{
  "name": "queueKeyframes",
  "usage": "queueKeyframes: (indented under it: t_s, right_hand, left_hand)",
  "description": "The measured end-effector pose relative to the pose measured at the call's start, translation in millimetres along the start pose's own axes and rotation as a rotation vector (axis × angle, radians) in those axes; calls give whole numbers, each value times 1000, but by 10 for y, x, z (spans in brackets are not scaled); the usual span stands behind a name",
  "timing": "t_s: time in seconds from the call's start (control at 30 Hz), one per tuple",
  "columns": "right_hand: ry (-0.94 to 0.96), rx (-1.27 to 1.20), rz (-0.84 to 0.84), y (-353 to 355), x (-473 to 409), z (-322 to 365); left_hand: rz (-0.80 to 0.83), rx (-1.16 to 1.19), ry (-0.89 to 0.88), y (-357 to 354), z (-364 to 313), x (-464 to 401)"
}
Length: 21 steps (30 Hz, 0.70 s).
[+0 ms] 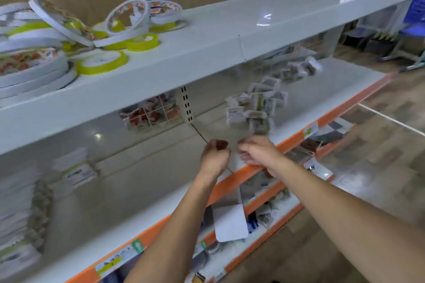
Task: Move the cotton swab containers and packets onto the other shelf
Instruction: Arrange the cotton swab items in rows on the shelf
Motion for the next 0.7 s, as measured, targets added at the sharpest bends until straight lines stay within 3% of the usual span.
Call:
queueKeyframes:
  t_s: [0.33, 0.7]
  right_hand:
    - [-13, 42, -45, 1414, -160, -264]
    - [6, 58, -93, 1648, -812, -425]
  left_hand:
    - [25, 13, 14, -1165, -490, 100]
    - [-174, -97, 49, -1087, -751, -296]
Point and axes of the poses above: each hand's wrist, its own x-axis away from the middle knuckle, its own y-axis out of the back of the hand, z = x × y, the point moved 9 cm from there along -x, towards the middle knuckle, and after that the axes turned 15 degrees about y, right-handed, at the moved point
